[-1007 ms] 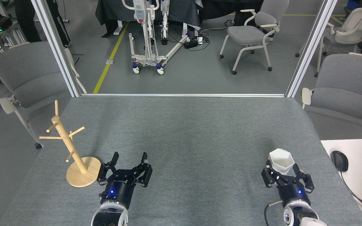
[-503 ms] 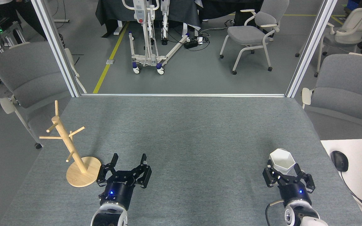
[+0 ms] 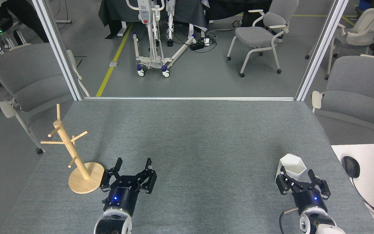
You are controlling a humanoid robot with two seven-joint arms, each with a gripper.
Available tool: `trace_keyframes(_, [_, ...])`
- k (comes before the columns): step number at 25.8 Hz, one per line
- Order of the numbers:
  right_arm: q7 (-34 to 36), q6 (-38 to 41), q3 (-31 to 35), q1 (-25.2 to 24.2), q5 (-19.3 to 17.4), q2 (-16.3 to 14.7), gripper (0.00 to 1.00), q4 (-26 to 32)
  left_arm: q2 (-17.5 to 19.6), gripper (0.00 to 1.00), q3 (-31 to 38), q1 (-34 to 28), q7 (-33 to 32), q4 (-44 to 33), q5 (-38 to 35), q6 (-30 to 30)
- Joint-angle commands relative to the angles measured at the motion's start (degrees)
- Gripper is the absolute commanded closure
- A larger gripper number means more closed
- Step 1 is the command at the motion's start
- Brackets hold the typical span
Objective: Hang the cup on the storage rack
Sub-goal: 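Close the right gripper on the white hexagonal cup's rim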
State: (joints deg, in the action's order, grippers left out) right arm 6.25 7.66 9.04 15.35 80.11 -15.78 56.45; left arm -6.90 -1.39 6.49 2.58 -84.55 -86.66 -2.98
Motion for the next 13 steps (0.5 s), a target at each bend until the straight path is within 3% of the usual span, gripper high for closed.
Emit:
trace_keyframes(1, [-0.01, -0.01, -0.6, 0.3, 0.05, -0.22, 0.01, -0.37, 0.13, 0.01, 0.07, 0.02, -0.03, 0.0, 0.0, -0.01])
trace_keyframes(13, [-0.01, -0.54, -1.83, 3.2, 1.01, 0.13, 0.01, -3.36, 0.49, 0.01, 1.48, -0.07, -0.12, 0.0, 0.08, -0.01])
